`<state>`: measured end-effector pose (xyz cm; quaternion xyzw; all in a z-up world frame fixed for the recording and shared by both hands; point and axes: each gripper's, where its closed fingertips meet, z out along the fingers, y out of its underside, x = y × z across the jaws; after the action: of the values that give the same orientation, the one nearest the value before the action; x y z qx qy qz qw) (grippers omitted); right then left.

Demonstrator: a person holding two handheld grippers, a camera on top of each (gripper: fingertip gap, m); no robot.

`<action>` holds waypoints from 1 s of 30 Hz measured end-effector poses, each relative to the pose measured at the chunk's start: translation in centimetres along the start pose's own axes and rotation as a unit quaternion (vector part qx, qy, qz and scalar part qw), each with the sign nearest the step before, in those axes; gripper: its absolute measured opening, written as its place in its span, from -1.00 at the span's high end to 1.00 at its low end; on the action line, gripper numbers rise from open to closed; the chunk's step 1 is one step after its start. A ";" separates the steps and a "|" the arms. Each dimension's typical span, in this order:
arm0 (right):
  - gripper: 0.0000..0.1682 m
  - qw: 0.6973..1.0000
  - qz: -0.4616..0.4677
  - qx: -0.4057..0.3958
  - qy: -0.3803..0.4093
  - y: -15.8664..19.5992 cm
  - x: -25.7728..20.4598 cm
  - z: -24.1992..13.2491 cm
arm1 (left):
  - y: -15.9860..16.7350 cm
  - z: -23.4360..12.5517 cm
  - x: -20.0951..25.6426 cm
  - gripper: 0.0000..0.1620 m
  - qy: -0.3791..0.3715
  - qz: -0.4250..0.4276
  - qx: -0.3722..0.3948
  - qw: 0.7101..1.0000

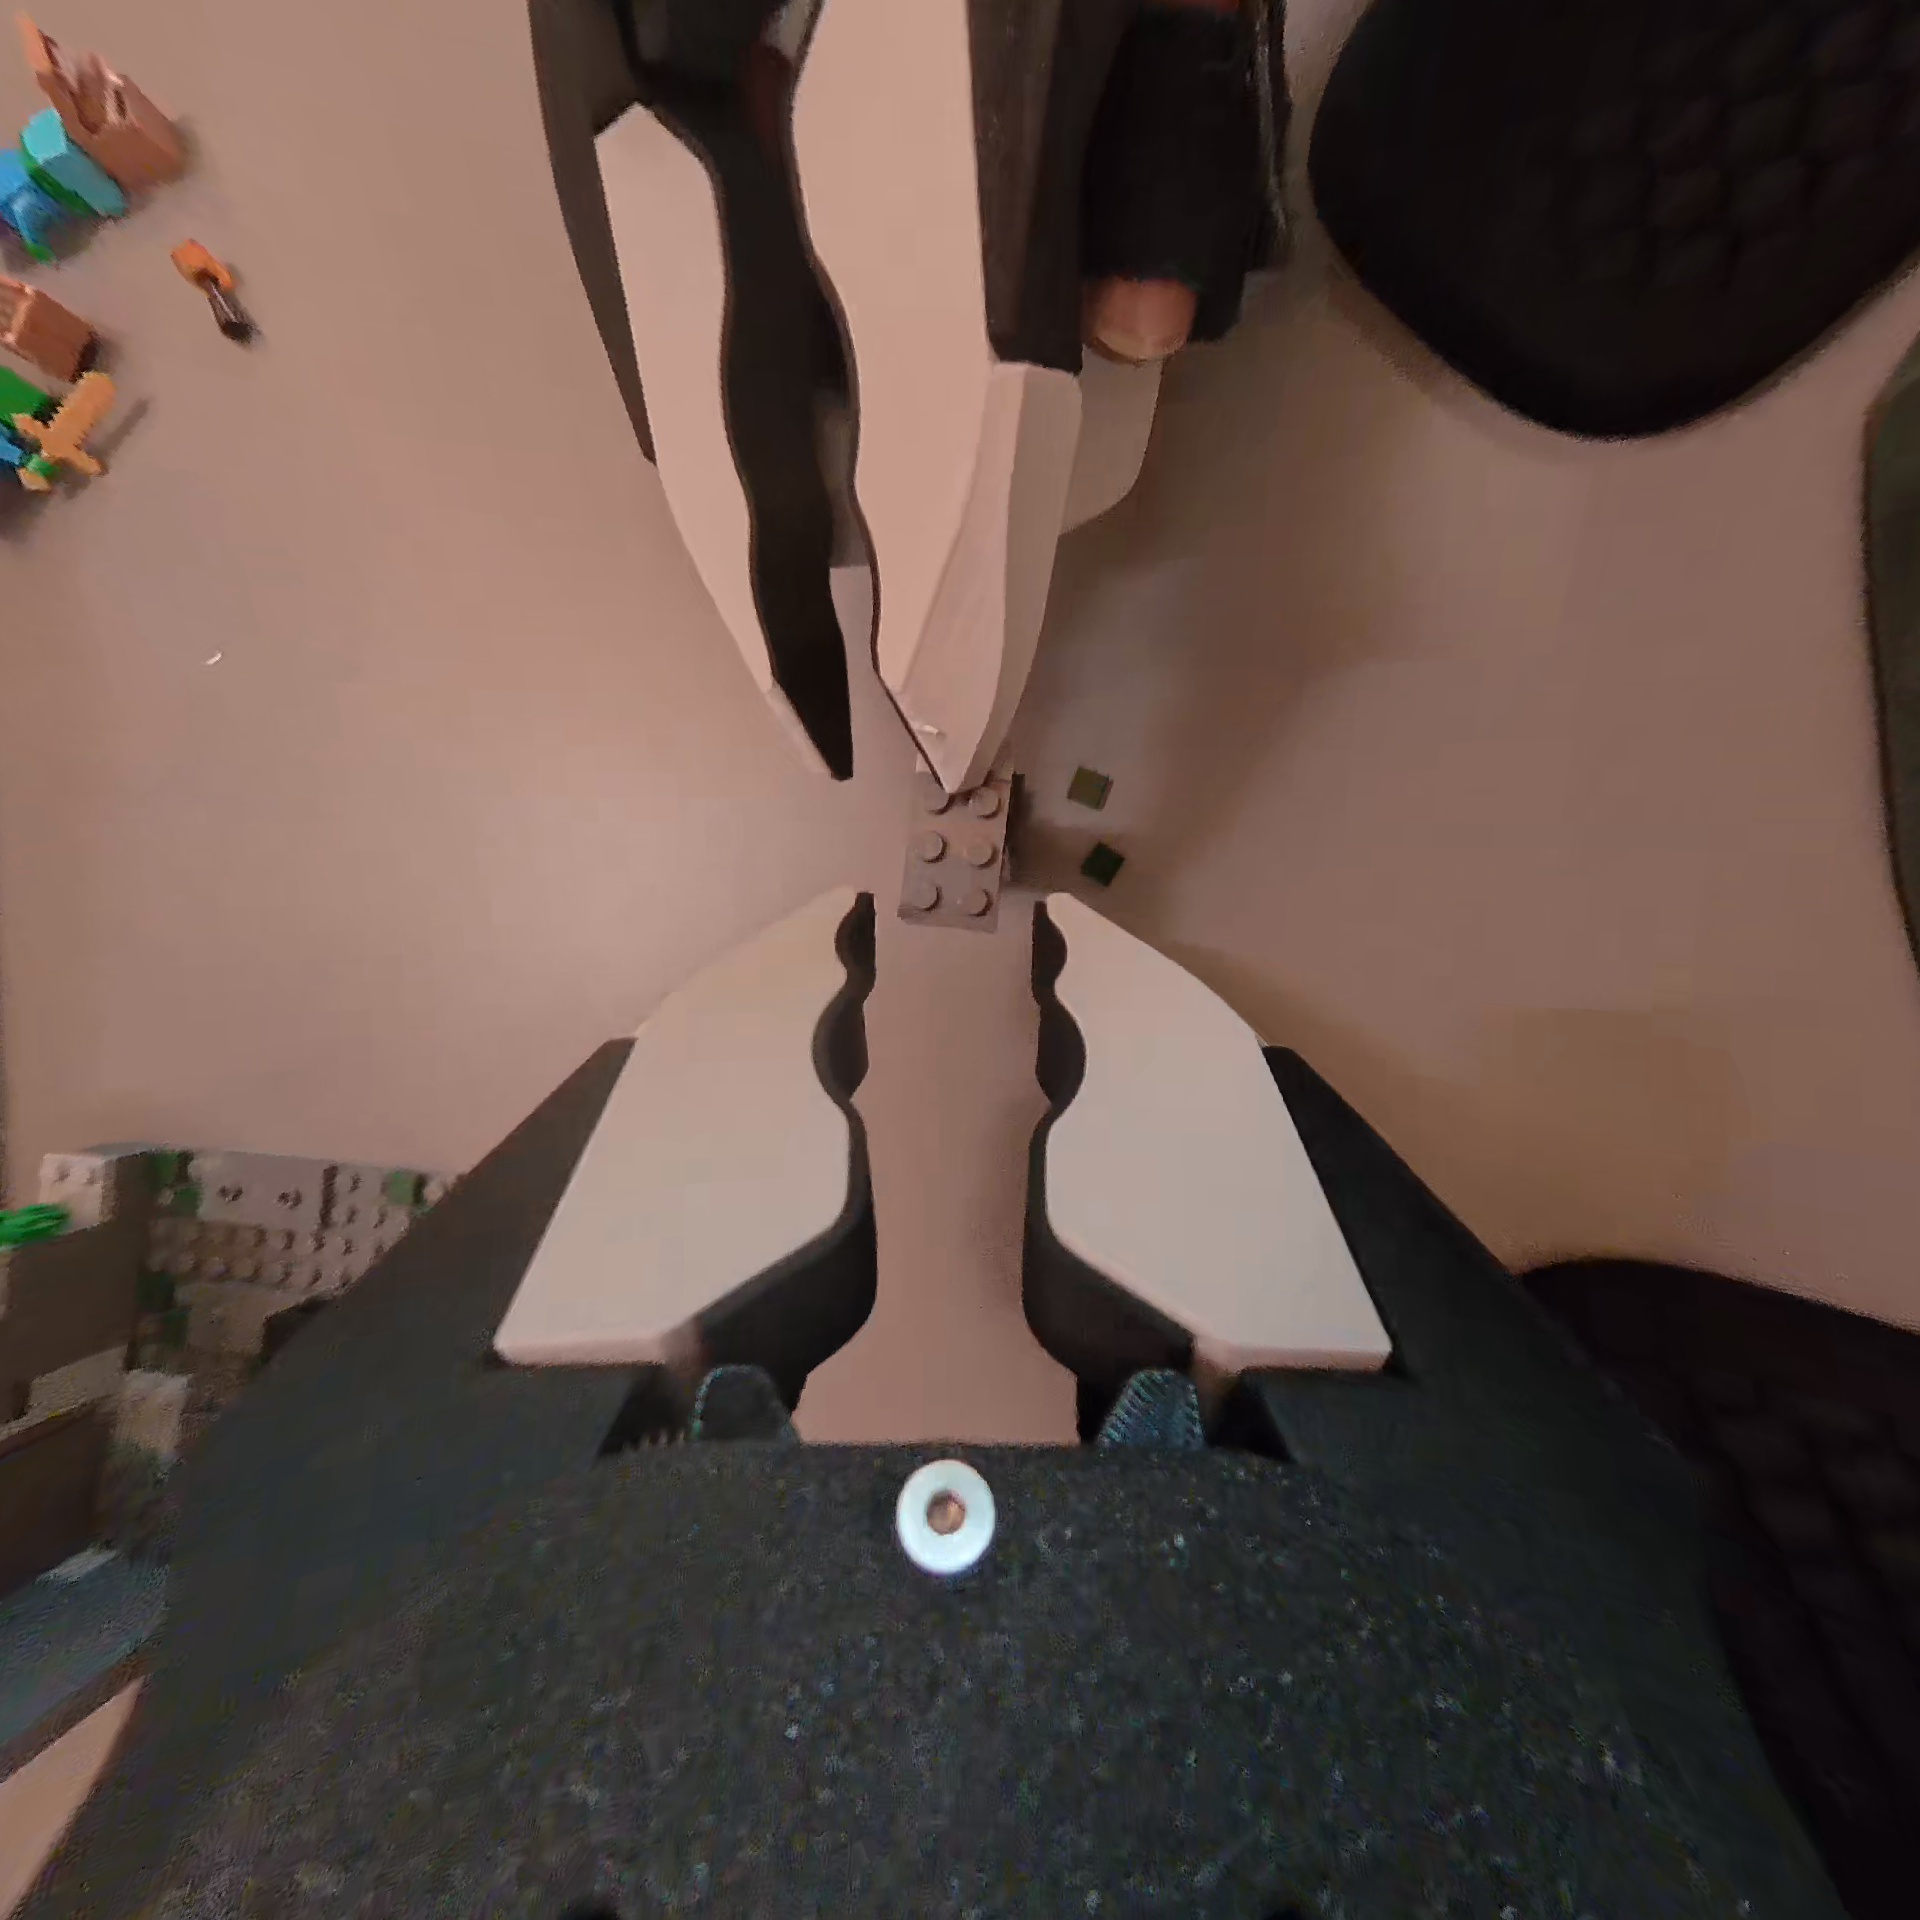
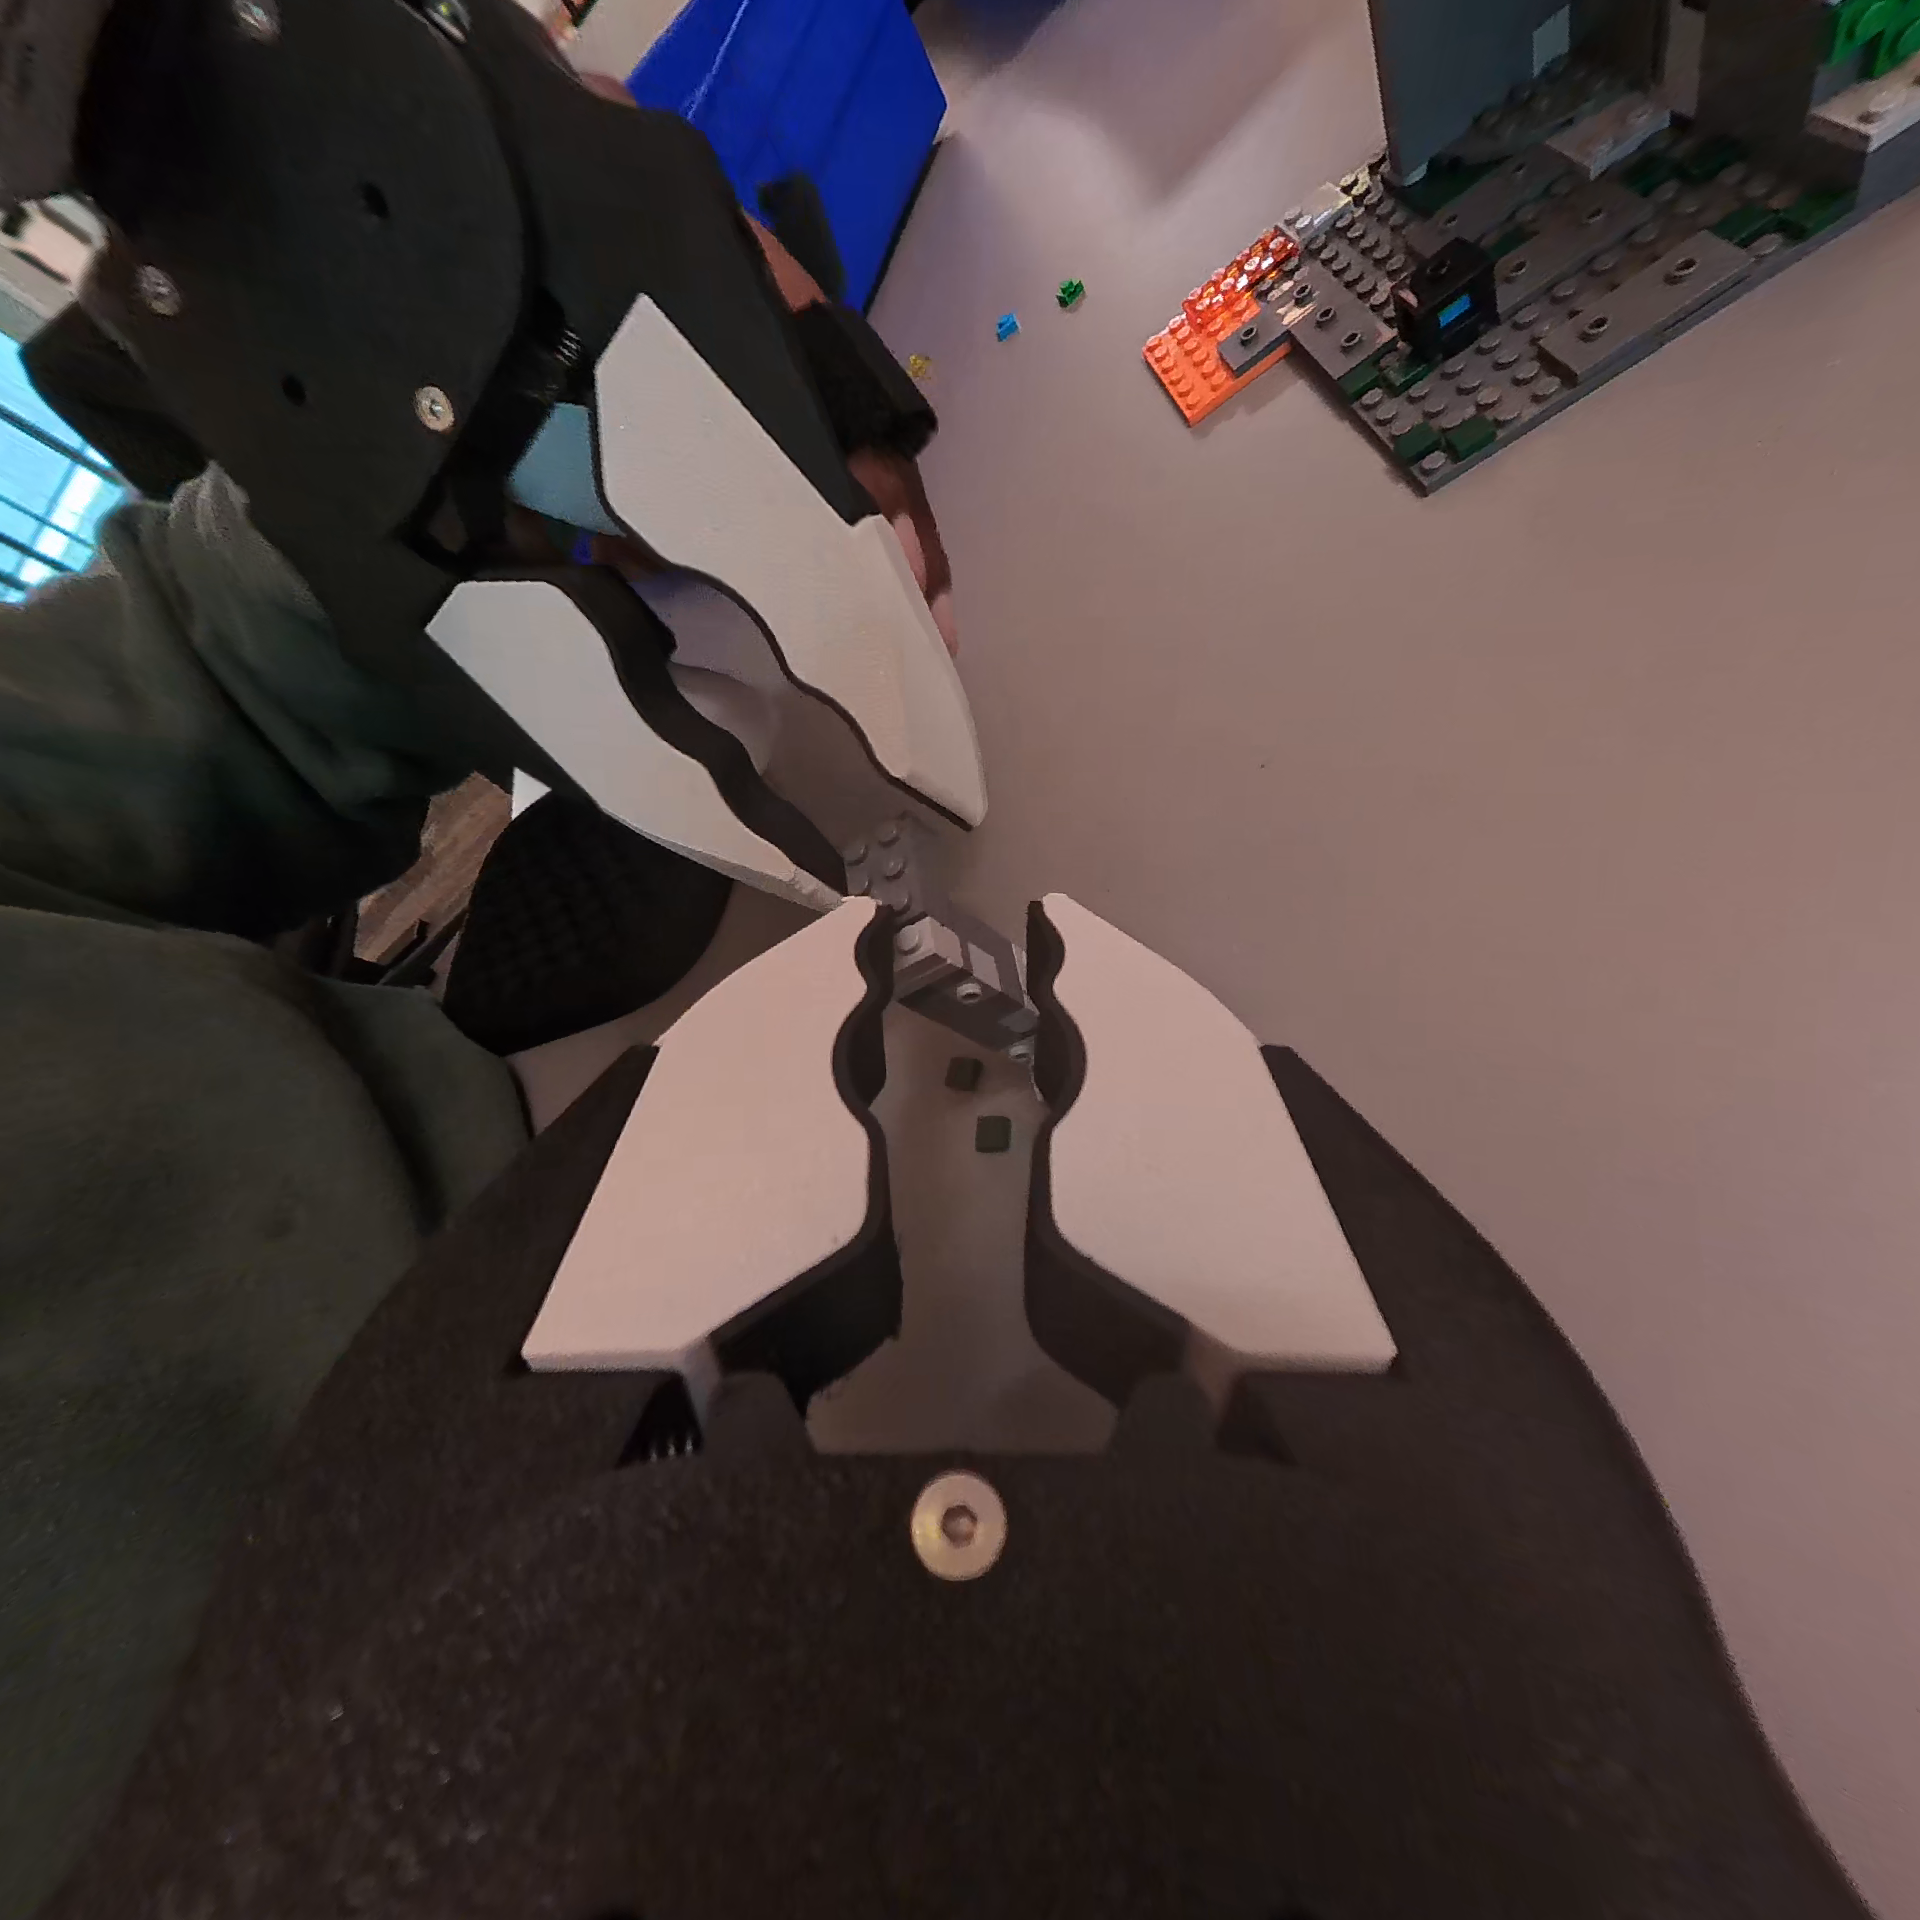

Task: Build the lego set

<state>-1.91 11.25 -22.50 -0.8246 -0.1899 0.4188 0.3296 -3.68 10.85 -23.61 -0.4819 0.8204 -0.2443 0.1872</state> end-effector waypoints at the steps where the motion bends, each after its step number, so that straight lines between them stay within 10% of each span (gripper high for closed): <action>1: 0.71 1.000 0.000 0.000 -0.001 0.0 0.0 0.0 | -0.1 0.2 0.1 0.65 0.001 -0.005 0.024 1.000; 13: 0.70 1.000 -0.003 -0.005 -0.008 0.1 0.0 -0.1 | -1.1 1.5 0.1 0.64 -0.016 -0.035 0.209 0.977; 30: 0.66 0.999 0.000 -0.012 -0.033 0.5 -0.2 -0.4 | -2.1 2.7 0.6 0.76 -0.013 -0.009 0.243 0.970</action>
<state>-1.70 10.61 -22.55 -0.8141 -0.2056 0.4438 0.3131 -0.98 8.83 -24.64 -0.4322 0.7297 -0.4318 0.3069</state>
